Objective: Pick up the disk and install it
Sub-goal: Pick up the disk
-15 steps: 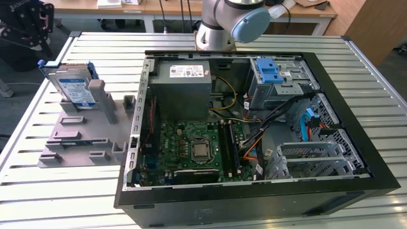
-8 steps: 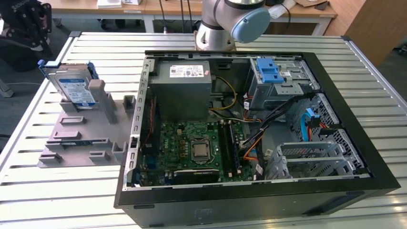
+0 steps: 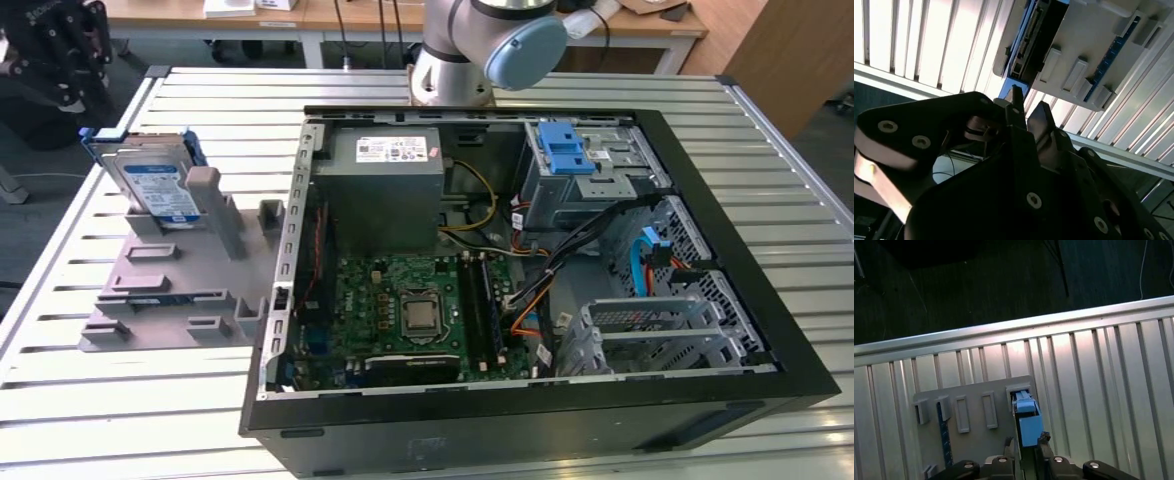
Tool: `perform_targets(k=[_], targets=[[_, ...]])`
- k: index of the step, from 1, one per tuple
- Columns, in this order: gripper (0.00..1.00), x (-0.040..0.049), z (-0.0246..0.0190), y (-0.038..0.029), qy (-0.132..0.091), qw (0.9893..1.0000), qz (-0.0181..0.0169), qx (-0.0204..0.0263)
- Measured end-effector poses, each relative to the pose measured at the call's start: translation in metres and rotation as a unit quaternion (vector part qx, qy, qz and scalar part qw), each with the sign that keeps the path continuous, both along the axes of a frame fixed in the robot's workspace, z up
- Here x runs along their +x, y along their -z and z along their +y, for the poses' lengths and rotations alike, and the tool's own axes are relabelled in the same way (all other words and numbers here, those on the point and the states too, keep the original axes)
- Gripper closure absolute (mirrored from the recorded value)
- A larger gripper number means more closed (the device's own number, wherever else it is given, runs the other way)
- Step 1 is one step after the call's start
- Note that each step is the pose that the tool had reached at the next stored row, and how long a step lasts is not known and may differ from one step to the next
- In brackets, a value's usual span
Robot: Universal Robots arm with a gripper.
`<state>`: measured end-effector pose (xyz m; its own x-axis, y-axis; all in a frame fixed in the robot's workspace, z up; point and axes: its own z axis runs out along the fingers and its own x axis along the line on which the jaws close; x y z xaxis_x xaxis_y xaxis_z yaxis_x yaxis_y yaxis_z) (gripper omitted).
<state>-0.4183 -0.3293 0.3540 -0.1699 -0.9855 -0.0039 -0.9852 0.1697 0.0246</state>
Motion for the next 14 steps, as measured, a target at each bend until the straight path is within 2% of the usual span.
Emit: perform_targets(k=[3, 4, 5, 6, 9, 11, 14], targets=[[0.59, 0.0, 0.0, 0.0004, -0.002, 1.0, -0.0001, 0.0], [0.53, 0.0, 0.0, 0.0007, -0.006, 1.0, -0.0002, 0.0], [0.53, 0.0, 0.0, 0.0012, -0.014, 0.9999, -0.0003, 0.0], [0.47, 0.0, 0.0, 0.0017, -0.023, 0.9997, -0.0004, 0.0], [0.47, 0.0, 0.0, 0.0036, -0.05, 0.9987, -0.001, 0.0], [0.47, -0.0003, 0.0, 0.0048, -0.059, 0.9982, -0.0033, -0.0003], [0.47, -0.0025, 0.0, 0.0068, -0.06, 0.9981, -0.01, -0.0033]])
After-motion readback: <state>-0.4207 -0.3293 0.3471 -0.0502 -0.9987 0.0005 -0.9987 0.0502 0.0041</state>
